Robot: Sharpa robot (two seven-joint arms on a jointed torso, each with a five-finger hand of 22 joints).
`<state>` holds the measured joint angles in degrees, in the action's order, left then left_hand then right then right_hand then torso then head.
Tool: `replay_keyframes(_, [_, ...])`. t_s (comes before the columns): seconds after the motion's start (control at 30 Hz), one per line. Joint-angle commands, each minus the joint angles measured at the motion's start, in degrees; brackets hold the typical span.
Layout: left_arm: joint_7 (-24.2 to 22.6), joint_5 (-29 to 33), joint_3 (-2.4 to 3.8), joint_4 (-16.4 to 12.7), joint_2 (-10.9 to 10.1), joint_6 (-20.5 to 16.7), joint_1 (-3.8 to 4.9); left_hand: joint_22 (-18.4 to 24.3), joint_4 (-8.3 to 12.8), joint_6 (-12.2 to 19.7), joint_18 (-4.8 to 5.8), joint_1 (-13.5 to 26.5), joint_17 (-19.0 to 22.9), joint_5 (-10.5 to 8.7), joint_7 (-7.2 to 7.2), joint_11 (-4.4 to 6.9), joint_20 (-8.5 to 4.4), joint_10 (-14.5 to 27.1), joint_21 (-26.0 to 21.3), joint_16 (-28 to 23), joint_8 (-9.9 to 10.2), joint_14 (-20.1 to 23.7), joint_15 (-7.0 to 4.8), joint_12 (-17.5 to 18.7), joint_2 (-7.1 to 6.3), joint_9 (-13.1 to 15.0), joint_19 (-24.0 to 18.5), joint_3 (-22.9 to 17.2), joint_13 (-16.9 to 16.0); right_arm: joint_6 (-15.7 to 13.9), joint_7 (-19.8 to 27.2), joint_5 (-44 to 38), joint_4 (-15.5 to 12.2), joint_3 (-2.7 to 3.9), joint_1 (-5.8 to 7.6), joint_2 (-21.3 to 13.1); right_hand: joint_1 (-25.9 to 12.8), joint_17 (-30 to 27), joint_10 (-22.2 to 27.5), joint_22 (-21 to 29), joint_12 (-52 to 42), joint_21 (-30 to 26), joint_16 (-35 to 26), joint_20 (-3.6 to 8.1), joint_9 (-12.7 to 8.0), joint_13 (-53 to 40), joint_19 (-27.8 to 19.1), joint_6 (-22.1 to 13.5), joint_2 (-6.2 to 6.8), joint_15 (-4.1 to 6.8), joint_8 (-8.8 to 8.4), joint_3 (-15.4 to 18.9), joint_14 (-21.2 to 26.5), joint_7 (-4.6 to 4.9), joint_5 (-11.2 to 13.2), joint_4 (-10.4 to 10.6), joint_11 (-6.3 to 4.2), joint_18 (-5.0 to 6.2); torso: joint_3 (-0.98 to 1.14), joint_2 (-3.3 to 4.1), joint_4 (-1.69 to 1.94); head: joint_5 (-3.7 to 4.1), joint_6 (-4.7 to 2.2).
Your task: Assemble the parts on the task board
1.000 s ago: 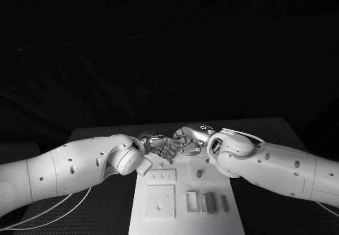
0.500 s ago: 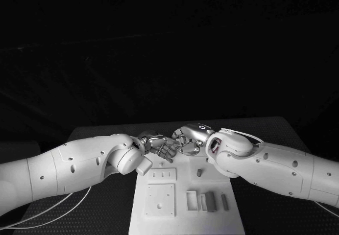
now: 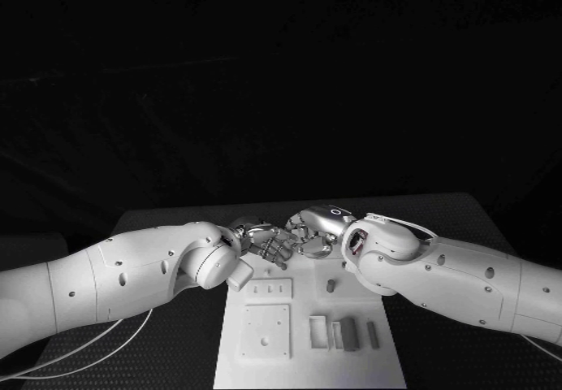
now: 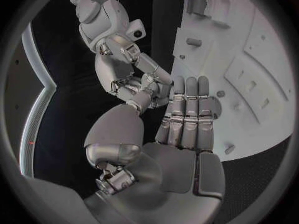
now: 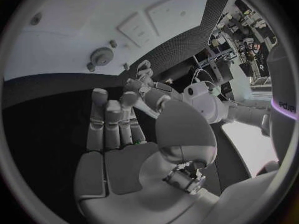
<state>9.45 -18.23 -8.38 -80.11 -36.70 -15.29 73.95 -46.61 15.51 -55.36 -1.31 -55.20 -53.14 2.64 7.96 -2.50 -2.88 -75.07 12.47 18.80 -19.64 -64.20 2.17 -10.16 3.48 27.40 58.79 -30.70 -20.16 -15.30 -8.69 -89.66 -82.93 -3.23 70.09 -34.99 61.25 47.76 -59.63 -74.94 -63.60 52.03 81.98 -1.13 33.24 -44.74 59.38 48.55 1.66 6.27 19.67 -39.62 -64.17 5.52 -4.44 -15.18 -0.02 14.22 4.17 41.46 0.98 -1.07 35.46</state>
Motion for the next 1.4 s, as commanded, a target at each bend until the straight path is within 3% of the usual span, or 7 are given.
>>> replay_keyframes(0.03, [-2.13,0.58,0.35,-0.22,0.34,-0.64,0.35,-0.13,0.06,-1.38,-0.37,-0.66,-0.23,0.34,-0.99,0.26,-0.37,-0.43,-0.12,-0.09,-0.31,-0.54,-0.07,-0.34,0.92,0.26,0.09,-0.72,-0.24,1.68,1.30,-0.18,-0.27,-0.26,-0.48,0.36,-0.19,0.06,1.23,-1.01,-0.35,0.34,0.16,0.03,0.10,0.10,0.54,11.52,-0.31,0.36,0.19,0.02,-0.07,-0.44,-0.15,-0.36,-1.02,0.78,0.01,0.00,0.01,0.02,0.06])
replay_keyframes(0.6, [-2.10,0.94,0.35,-0.27,0.13,-1.21,0.20,-0.62,0.58,-2.37,0.14,0.11,-1.43,2.18,-1.35,0.51,-0.84,-0.95,-0.26,-0.29,-0.32,-1.19,-0.36,-0.30,1.58,0.39,0.28,-2.72,-1.50,1.61,1.24,-0.18,0.14,-0.26,-0.76,0.33,-0.25,0.07,1.17,-1.01,-0.36,0.36,0.18,0.06,0.12,0.11,0.58,11.57,-0.34,0.38,0.19,0.00,-0.12,-0.46,-0.15,-0.47,-1.04,0.78,-0.04,0.02,0.07,0.10,0.34])
replay_keyframes(0.7, [-2.12,0.95,0.35,-0.24,0.03,-1.44,0.15,-1.00,0.91,-2.98,0.34,1.37,-2.43,4.36,-1.58,0.75,-1.13,-1.39,-0.29,-0.22,-0.47,-1.68,-0.62,-0.51,1.98,0.74,0.44,-3.04,-2.45,1.62,1.25,-0.18,0.14,-0.26,-0.79,0.30,-0.26,0.07,1.17,-1.01,-0.36,0.37,0.18,0.06,0.12,0.11,0.58,11.58,-0.34,0.38,0.18,0.00,-0.13,-0.46,-0.15,-0.49,-1.04,0.78,-0.01,0.01,0.06,0.09,0.35])
replay_keyframes(0.77, [-2.13,0.95,0.35,-0.19,-0.01,-1.57,0.15,-1.12,1.00,-3.10,0.38,1.64,-2.75,4.84,-1.65,0.81,-1.21,-1.46,-0.31,-0.20,-0.50,-1.79,-0.68,-0.59,2.12,0.87,0.46,-3.14,-2.73,1.68,1.24,-0.18,0.14,-0.26,-0.81,0.26,-0.27,0.07,1.16,-1.01,-0.36,0.37,0.18,0.06,0.13,0.11,0.58,11.58,-0.34,0.39,0.18,0.00,-0.14,-0.46,-0.15,-0.50,-1.04,0.78,-0.01,0.02,0.02,0.12,0.36])
replay_keyframes(1.4, [-1.13,0.50,0.35,-0.10,-0.24,-0.88,0.05,-1.36,1.14,-3.10,0.47,1.77,-3.34,5.09,-1.67,0.85,-1.32,-1.40,-0.39,-0.28,-0.43,-1.80,-0.75,-0.68,2.53,1.09,0.38,-3.55,-3.26,1.58,0.99,-0.24,0.36,-0.26,-0.86,0.03,-0.36,0.09,1.10,-1.01,-0.36,0.40,0.20,0.09,0.15,0.12,0.62,11.64,-0.34,0.41,0.18,-0.01,-0.19,-0.48,-0.15,-0.61,-1.06,0.78,0.05,0.00,0.05,0.22,0.56])
